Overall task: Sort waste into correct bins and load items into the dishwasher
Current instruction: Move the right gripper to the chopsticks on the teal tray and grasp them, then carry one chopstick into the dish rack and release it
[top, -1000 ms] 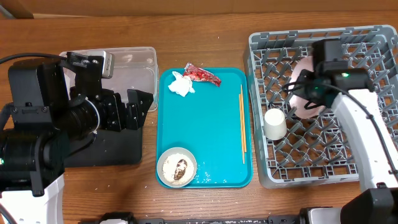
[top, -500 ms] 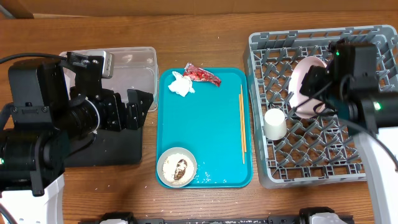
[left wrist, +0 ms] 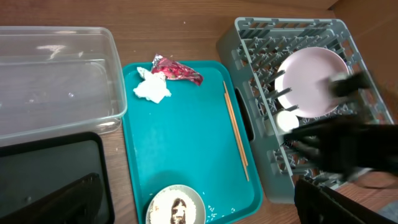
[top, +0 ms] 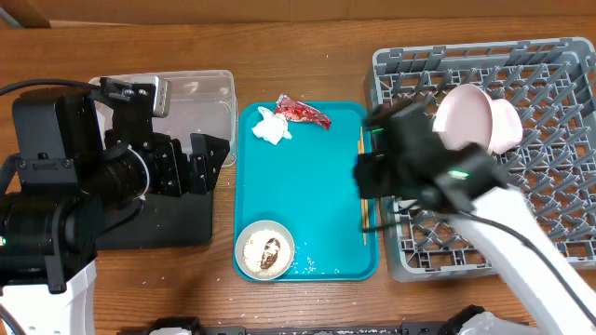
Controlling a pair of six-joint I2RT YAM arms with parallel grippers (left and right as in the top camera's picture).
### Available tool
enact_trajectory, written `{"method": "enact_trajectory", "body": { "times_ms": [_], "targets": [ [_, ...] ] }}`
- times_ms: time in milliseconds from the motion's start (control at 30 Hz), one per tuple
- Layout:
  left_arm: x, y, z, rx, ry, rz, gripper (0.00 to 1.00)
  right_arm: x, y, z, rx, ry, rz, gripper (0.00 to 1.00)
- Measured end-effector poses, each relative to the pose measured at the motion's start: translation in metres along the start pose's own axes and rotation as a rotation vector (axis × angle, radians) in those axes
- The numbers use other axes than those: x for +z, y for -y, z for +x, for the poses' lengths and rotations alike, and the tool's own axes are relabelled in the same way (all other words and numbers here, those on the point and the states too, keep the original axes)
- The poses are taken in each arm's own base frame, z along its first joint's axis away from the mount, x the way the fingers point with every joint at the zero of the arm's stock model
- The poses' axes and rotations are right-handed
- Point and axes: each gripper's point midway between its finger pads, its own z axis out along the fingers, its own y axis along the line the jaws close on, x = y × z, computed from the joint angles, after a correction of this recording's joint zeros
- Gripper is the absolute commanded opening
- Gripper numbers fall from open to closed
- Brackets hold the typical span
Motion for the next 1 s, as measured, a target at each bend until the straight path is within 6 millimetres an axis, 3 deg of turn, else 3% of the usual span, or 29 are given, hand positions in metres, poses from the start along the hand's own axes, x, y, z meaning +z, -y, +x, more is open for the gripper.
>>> {"method": "enact_trajectory", "body": {
  "times_ms": [67,167,300,500,733,933,1000],
  "targets": [
    [0.0,0.0,0.0,0.0,0.0,0.0,1.0,0.037,0.003,0.008,-0.013,-0.07,0.095,0.32],
    [0.0,0.0,0.0,0.0,0.0,0.0,1.0,0.087,0.025,0.006,0.005,-0.116,0.257,0.33],
    [0.0,0.0,0.0,0.0,0.0,0.0,1.0,0.127,0.046,0.008,0.022,-0.156,0.362,0.35],
    [0.0,0.0,0.0,0.0,0.0,0.0,1.0,0.153,0.059,0.004,0.02,-0.172,0.379,0.36],
    [0.0,0.0,0.0,0.0,0.0,0.0,1.0,0.17,0.061,0.011,-0.02,-0.226,0.368,0.36],
    [0.0,0.0,0.0,0.0,0.0,0.0,1.0,0.199,0.074,0.027,-0.029,-0.311,0.389,0.36],
    [0.0,0.0,0.0,0.0,0.0,0.0,1.0,0.199,0.075,0.026,-0.025,-0.311,0.391,0.36]
  ]
}}
